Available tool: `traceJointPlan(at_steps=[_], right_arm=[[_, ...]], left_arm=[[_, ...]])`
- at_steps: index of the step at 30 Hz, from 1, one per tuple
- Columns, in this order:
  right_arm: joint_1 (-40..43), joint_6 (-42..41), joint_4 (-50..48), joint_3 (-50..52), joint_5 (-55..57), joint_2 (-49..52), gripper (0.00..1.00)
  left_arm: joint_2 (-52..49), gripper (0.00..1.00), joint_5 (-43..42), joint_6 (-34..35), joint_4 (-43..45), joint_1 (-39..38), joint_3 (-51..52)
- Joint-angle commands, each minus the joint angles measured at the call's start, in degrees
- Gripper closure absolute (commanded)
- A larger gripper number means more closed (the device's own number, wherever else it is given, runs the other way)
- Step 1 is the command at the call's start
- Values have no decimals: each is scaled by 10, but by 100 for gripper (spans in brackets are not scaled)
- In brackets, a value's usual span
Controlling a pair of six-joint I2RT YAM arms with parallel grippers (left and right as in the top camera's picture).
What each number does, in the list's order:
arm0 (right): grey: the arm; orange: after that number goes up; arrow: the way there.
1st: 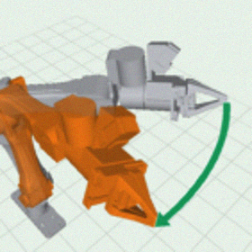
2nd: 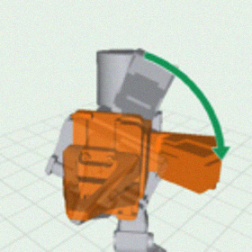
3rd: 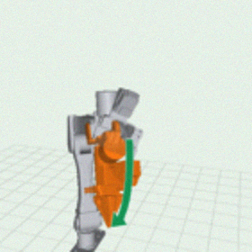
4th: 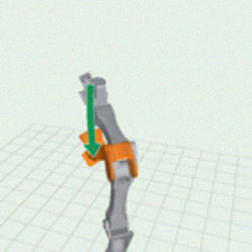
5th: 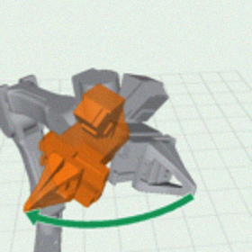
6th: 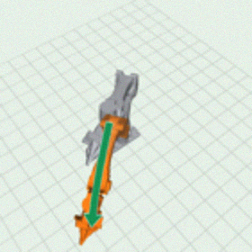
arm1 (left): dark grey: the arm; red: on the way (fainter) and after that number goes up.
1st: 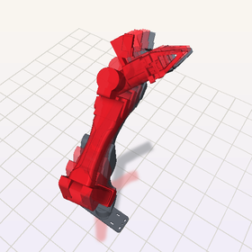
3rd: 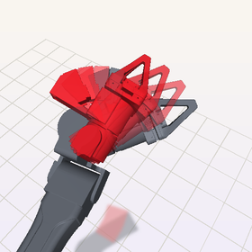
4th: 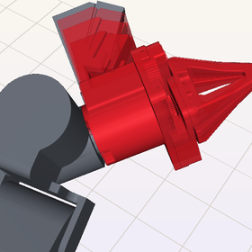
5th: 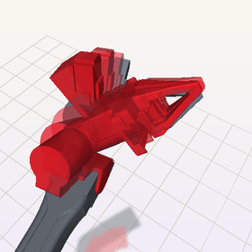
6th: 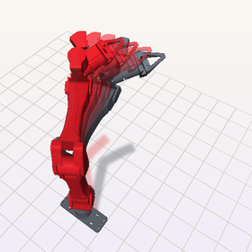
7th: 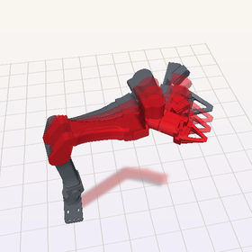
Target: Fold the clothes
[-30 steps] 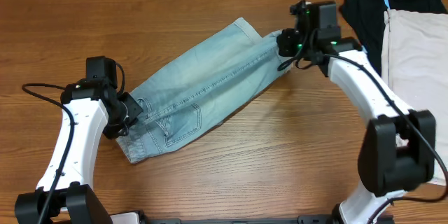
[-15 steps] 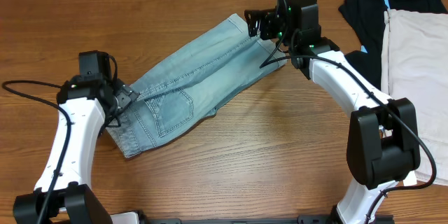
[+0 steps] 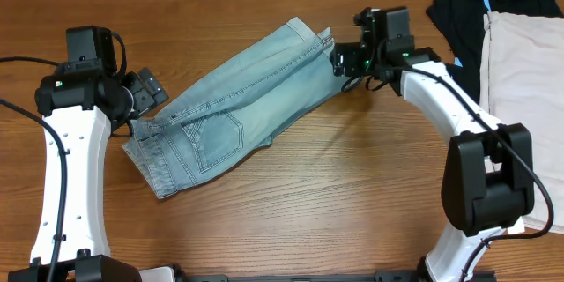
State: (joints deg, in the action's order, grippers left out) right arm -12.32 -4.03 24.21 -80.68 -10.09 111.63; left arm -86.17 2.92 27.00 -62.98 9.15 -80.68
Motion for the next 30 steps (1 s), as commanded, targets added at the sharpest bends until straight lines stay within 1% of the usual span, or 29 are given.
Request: traceJointPlan(at_steps=[1, 3, 6, 8, 9, 11, 18, 21, 22, 23, 26, 29, 30], right_arm=[[-24, 57, -15, -8, -5, 28, 24], [-30, 60, -20, -8, -4, 40, 30], [-33, 60, -22, -8, -3, 59, 44], [-33, 61, -19, -8, -2, 72, 58], [-33, 61, -16, -8, 0, 79, 68], [-33, 61, -13, -8, 0, 86, 74], [-33, 60, 17, -8, 16, 116, 79], [-28, 53, 53, -8, 25, 130, 79], [-26, 42, 65, -8, 26, 130, 80], [-22, -4, 92, -8, 42, 130, 80], [1, -88, 159, -8, 46, 130, 83], [22, -125, 215, -8, 45, 130, 89], [29, -125, 231, -8, 43, 130, 91]], left_arm=[[-10, 0, -15, -18, 8, 0, -7], [-14, 0, -15, -18, 13, -3, -7], [-29, 0, -15, -18, 18, -11, -7], [-46, 0, -14, -20, 21, -19, -7], [-56, 0, -15, -24, 22, -22, -7], [-78, 0, -15, -25, 22, -28, -7], [-124, 0, -15, -26, 30, -42, -7], [-130, 0, -14, -31, 35, -50, -7], [-130, 0, -14, -37, 37, -52, -7], [-130, 0, -14, -43, 38, -54, -7], [-130, 0, -14, -64, 39, -62, -7], [-130, 0, -14, -71, 42, -67, -7], [-130, 0, -14, -75, 45, -70, -7]])
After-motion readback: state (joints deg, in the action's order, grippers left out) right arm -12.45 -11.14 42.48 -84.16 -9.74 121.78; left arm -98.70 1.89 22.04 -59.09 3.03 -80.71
